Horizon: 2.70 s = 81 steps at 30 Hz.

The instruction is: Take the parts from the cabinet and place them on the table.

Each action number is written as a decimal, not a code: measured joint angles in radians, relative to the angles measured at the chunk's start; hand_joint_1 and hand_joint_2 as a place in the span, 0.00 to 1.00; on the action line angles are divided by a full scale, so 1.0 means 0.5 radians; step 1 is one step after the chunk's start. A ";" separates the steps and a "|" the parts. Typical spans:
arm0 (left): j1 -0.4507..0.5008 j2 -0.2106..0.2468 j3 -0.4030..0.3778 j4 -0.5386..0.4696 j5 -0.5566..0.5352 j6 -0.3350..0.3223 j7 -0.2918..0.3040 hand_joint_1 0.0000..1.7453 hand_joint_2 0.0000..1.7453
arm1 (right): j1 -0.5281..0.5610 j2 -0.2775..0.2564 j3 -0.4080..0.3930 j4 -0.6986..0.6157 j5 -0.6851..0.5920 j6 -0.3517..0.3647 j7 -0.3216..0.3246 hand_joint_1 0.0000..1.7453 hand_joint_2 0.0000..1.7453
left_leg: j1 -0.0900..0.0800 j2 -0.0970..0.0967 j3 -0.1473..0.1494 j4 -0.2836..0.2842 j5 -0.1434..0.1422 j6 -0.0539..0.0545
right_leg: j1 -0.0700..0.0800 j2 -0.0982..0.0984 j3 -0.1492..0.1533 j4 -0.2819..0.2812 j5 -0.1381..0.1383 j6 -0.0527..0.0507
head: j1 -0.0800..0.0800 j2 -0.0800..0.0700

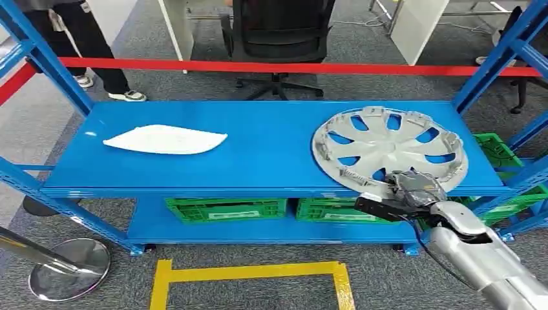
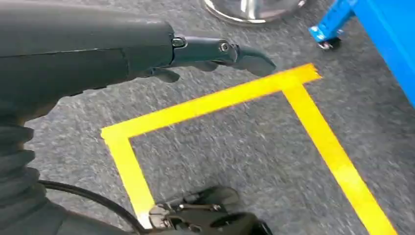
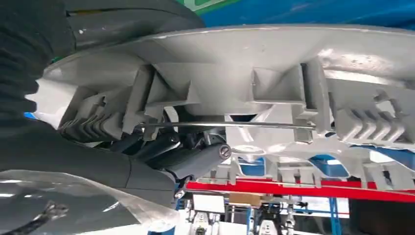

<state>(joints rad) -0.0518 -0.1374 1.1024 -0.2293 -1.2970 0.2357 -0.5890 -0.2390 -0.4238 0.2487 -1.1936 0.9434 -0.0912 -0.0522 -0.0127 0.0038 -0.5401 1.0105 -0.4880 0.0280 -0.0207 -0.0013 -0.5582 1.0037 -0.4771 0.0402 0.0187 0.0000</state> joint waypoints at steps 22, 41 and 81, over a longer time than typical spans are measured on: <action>-0.027 0.002 0.104 0.000 0.102 0.151 0.024 0.00 1.00 | -0.129 -0.061 0.151 -0.447 -0.006 -0.059 -0.097 1.00 1.00 | 0.000 0.000 -0.002 0.000 0.000 0.000 | 0.000 -0.001 -0.001 0.001 0.000 0.000 | 0.000 0.000; -0.027 0.001 0.103 0.000 0.053 0.163 0.074 0.00 1.00 | -0.197 -0.031 0.204 -0.705 0.430 -0.733 -0.048 1.00 1.00 | 0.000 -0.001 -0.006 0.000 0.000 0.000 | 0.000 -0.001 -0.004 0.001 0.000 0.000 | -0.001 0.000; -0.020 -0.015 0.102 0.000 0.002 0.183 0.118 0.00 1.00 | -0.440 0.343 0.060 -0.669 0.920 -1.106 0.140 1.00 1.00 | 0.000 -0.002 -0.010 0.000 0.001 -0.001 | 0.000 -0.002 -0.008 0.002 0.001 -0.001 | 0.000 0.000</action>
<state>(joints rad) -0.0617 -0.1450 1.1532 -0.2293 -1.2959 0.3273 -0.5299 -0.4589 -0.2526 0.2785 -1.5282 1.4034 -0.6443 0.0176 -0.0126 0.0029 -0.5450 1.0105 -0.4876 0.0277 -0.0207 -0.0022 -0.5621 1.0046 -0.4768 0.0398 0.0187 0.0000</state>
